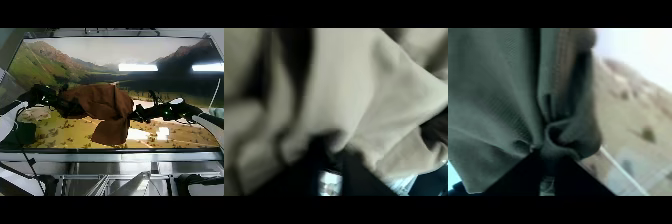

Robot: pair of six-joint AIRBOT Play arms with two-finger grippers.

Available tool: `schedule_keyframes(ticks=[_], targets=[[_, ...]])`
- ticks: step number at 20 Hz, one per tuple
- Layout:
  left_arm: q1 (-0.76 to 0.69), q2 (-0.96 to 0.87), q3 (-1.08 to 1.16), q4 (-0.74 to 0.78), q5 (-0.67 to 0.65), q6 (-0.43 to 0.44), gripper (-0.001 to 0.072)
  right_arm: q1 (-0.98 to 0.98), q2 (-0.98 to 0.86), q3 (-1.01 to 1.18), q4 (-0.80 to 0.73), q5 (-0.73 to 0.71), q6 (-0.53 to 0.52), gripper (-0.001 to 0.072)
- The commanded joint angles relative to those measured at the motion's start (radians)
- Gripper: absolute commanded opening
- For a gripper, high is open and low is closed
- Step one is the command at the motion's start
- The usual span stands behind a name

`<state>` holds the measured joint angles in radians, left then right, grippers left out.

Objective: Fold the shirts.

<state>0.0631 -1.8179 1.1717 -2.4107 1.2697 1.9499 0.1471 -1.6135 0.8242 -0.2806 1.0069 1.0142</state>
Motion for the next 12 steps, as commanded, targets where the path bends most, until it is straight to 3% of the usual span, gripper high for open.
schedule_keyframes(ticks=[1, 5, 7, 12], targets=[[-0.031, -0.024, 0.07, -0.009, -0.001, 0.01, 0.0013, 0.023, -0.011, 0.025, 0.103, 0.011, -0.077, 0.0019], [-0.051, 0.033, 0.23, -0.027, 0.07, 0.009, 0.0013, -0.002, 0.053, 0.056, 0.152, 0.079, -0.136, 0.0018], [-0.047, 0.127, 0.314, -0.03, 0.114, 0.009, 0.0013, -0.068, 0.154, 0.103, 0.178, 0.179, -0.168, 0.0018], [-0.027, 0.491, 0.528, -0.072, 0.197, 0.0, 0.0013, -0.334, 0.542, 0.26, 0.49, 0.392, -0.314, 0.0018]])
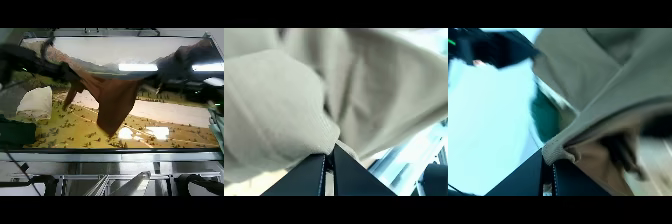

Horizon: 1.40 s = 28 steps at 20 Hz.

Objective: Fold the shirts.

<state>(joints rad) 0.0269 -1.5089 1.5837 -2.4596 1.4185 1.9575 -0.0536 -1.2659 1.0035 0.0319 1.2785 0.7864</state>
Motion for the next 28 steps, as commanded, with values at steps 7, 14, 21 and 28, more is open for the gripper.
schedule_keyframes(ticks=[7, 14, 21, 28], targets=[[0.111, 0.609, 0.316, -0.019, 0.047, -0.04, 0.0015, -0.528, 0.717, 0.174, 0.139, -0.05, -0.106, 0.0018], [0.245, 0.682, -0.062, -0.022, 0.006, -0.039, 0.0016, -0.505, 0.634, 0.15, -0.146, -0.149, 0.019, 0.0019], [0.14, 0.22, -0.497, -0.022, -0.202, 0.056, 0.0024, -0.212, -0.052, 0.06, -0.313, -0.371, 0.026, 0.002], [0.268, -0.325, -0.092, -0.133, 0.062, -0.004, 0.0716, -0.359, -0.524, 0.337, -0.277, -0.095, 0.113, 0.0275]])
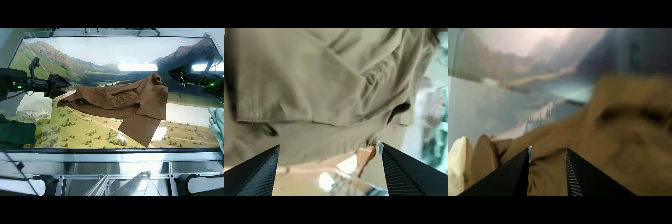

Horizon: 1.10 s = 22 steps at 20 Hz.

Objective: Fold the shirts.

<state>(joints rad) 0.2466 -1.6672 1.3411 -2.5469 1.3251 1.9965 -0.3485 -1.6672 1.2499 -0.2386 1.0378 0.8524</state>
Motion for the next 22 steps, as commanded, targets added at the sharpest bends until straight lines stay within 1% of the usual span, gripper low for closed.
schedule_keyframes(ticks=[1, 2, 3, 4, 6, 8, 10, 11, 12, 14, 16, 18, 22], targets=[[0.064, -0.178, 0.186, -0.044, 0.196, -0.063, 0.0716, -0.104, -0.108, 0.095, -0.016, 0.178, 0.065, 0.0275], [0.077, -0.171, 0.2, -0.035, 0.225, -0.076, 0.0716, -0.142, -0.09, 0.095, -0.051, 0.205, 0.093, 0.0275], [0.083, -0.155, 0.198, -0.023, 0.242, -0.079, 0.0715, -0.179, -0.075, 0.095, -0.117, 0.235, 0.133, 0.0275], [0.083, -0.138, 0.198, 0.021, 0.251, -0.082, 0.0715, -0.209, -0.06, 0.093, -0.219, 0.269, 0.192, 0.0274], [0.079, -0.1, 0.18, 0.168, 0.234, -0.107, 0.0714, -0.239, -0.029, 0.064, -0.439, 0.332, 0.27, 0.0258], [0.072, -0.06, 0.123, 0.308, 0.171, -0.145, 0.0714, -0.251, 0.021, -0.022, -0.584, 0.349, 0.3, 0.0249], [0.07, -0.041, 0.058, 0.381, 0.124, -0.161, 0.0713, -0.265, 0.084, -0.143, -0.613, 0.314, 0.325, 0.0243], [0.07, -0.042, 0.034, 0.394, 0.108, -0.169, 0.0695, -0.269, 0.114, -0.201, -0.615, 0.284, 0.331, 0.0242], [0.076, -0.042, 0.016, 0.41, 0.077, -0.169, 0.0696, -0.272, 0.146, -0.258, -0.613, 0.253, 0.33, 0.0243], [0.076, -0.054, 0.013, 0.435, 0.0, -0.169, 0.0696, -0.272, 0.202, -0.345, -0.587, 0.217, 0.321, 0.0243], [0.068, -0.089, 0.048, 0.433, -0.043, -0.165, 0.0696, -0.272, 0.244, -0.402, -0.55, 0.219, 0.322, 0.0243], [0.049, -0.146, 0.103, 0.435, -0.039, -0.165, 0.0696, -0.272, 0.293, -0.459, -0.543, 0.219, 0.334, 0.0243], [0.017, -0.269, 0.204, 0.435, 0.04, -0.165, 0.0696, -0.273, 0.406, -0.58, -0.543, 0.219, 0.371, 0.0242]])
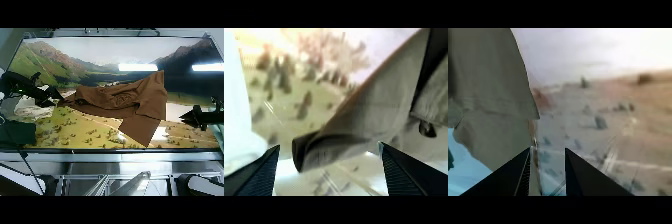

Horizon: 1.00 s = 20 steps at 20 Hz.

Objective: Fold the shirts.

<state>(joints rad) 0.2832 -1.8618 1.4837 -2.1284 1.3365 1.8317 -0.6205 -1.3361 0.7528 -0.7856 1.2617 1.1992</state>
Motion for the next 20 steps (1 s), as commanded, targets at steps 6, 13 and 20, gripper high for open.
schedule_keyframes(ticks=[6, 13, 20], targets=[[-0.08, -0.135, 0.142, 0.014, 0.169, 0.015, 0.0101, 0.0, 0.153, -0.202, 0.004, 0.002, 0.048, 0.0244], [-0.085, -0.134, 0.142, 0.006, 0.206, 0.026, 0.0013, 0.15, 0.134, -0.26, 0.024, -0.151, 0.048, 0.0382], [-0.085, -0.134, 0.142, 0.006, 0.211, 0.026, 0.0014, 0.454, -0.088, -0.228, 0.268, -0.367, 0.024, 0.0359]])
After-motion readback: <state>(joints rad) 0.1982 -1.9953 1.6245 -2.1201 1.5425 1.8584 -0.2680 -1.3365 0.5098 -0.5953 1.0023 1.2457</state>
